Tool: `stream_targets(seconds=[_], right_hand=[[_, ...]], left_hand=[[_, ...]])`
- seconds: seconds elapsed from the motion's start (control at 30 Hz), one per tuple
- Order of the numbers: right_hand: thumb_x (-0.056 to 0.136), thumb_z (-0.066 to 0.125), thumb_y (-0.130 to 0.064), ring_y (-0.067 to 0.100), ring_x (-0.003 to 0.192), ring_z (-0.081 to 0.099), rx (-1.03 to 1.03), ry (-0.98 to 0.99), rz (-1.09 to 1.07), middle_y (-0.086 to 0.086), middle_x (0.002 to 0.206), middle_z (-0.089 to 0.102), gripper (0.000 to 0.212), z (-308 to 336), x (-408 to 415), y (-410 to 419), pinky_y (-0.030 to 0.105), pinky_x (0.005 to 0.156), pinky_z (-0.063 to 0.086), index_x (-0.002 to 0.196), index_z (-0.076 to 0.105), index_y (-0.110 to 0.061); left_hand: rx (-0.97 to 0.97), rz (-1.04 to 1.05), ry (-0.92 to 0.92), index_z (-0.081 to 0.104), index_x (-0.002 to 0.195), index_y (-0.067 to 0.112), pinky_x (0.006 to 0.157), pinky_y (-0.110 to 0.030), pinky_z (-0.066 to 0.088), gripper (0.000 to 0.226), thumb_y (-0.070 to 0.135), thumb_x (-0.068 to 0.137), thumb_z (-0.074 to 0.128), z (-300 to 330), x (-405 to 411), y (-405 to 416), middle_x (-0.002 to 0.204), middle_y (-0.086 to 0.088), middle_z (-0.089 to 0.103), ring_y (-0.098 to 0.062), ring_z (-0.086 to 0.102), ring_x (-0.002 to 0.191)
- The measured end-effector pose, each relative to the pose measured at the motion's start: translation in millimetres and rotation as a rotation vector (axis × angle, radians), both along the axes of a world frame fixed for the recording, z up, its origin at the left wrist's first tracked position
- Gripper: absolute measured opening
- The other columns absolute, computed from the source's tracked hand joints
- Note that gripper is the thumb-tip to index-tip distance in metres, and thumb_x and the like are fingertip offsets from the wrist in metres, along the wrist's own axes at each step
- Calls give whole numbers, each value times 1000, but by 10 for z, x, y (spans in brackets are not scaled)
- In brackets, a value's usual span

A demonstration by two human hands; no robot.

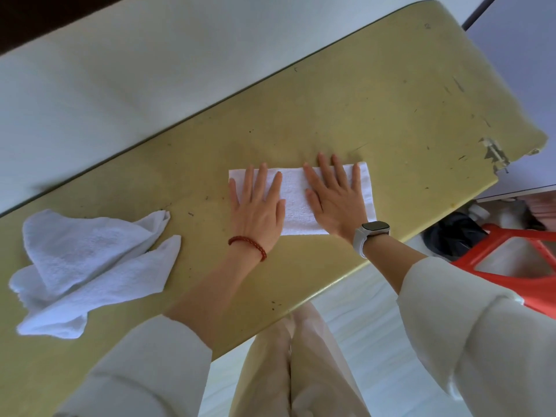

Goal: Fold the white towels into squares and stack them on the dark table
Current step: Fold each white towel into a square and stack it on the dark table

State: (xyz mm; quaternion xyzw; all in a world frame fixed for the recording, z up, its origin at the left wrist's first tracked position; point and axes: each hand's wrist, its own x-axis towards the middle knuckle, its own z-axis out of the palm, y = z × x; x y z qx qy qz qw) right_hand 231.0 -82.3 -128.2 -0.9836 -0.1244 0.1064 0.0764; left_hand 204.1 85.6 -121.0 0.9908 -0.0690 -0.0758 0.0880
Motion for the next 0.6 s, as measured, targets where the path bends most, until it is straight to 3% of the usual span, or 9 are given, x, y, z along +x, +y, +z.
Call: stream_targets(seconds=[0.13, 0.3, 0.37, 0.43, 0.5, 0.6], right_hand=[[93, 19, -31, 30, 139, 25, 74, -70, -55, 15, 148, 31, 53, 53, -7, -170, 52, 112, 8, 140, 37, -13], [92, 10, -36, 27, 142, 16, 55, -6, -4, 13, 153, 20, 59, 13, -33, -479, 49, 114, 7, 144, 28, -14], [91, 17, -31, 28, 137, 31, 140, -46, -34, 14, 146, 36, 56, 39, -29, -460, 44, 113, 18, 135, 42, -8], [88, 28, -24, 32, 117, 51, 231, -116, -59, 14, 127, 56, 45, 77, -61, -435, 40, 100, 34, 117, 57, -5], [83, 35, -17, 35, 93, 58, 329, -180, -16, 13, 106, 65, 35, 118, -131, -423, 40, 80, 47, 98, 65, -5], [80, 41, -13, 34, 82, 59, 460, -145, 86, 14, 93, 64, 30, 153, -315, -363, 34, 69, 52, 89, 68, -4]], left_hand=[[73, 64, 138, 1, 147, 27, 111, -51, -10, 67, 48, 85, -6, -53, -70, -71, 156, -10, -3, -29, -7, 143], [126, 11, 138, -17, 139, 29, 112, -50, -10, 61, 50, 82, -15, -94, -48, -24, 156, -7, -11, -26, -13, 143], [126, -43, 136, -14, 140, 30, 112, -51, -8, 62, 51, 82, -15, -83, 11, 66, 156, -6, -8, -26, -11, 143], [123, -90, 112, -1, 146, 29, 111, -55, -3, 65, 51, 85, -9, -62, 105, 185, 157, -6, -2, -27, -6, 144], [135, -101, 60, 17, 147, 27, 107, -63, 4, 60, 49, 91, 11, -53, 198, 325, 156, -8, 9, -30, 4, 143], [179, -60, -70, 36, 139, 21, 98, -72, 17, 58, 42, 87, 49, -44, 323, 511, 147, -17, 32, -39, 29, 135]])
